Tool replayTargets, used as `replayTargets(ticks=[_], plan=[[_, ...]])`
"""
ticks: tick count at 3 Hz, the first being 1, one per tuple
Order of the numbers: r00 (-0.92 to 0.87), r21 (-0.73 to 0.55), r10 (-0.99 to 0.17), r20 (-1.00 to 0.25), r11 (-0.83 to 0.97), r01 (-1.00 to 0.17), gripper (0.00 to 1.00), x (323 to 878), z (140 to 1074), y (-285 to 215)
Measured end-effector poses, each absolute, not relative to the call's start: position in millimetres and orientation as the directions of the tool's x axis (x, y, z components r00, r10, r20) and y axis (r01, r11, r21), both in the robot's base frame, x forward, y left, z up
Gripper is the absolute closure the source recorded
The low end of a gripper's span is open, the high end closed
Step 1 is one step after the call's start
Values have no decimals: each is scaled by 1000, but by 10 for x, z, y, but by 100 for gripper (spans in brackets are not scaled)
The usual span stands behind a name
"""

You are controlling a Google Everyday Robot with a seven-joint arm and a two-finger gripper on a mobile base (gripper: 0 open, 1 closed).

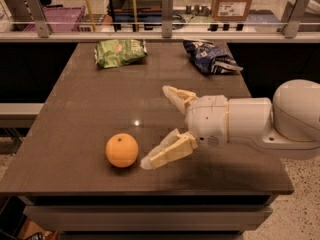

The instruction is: Move orange near green jalapeno chip bag

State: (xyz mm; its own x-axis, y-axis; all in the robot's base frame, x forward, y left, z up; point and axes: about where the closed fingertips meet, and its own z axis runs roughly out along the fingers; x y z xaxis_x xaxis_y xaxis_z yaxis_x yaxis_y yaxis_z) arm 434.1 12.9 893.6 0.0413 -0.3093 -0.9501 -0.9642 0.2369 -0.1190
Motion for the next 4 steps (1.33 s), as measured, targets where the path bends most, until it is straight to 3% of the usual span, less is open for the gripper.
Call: replayTargets(ticks=[4], plan=[[89,-130,-282,-955,129,-983,0,4164,8584,899]])
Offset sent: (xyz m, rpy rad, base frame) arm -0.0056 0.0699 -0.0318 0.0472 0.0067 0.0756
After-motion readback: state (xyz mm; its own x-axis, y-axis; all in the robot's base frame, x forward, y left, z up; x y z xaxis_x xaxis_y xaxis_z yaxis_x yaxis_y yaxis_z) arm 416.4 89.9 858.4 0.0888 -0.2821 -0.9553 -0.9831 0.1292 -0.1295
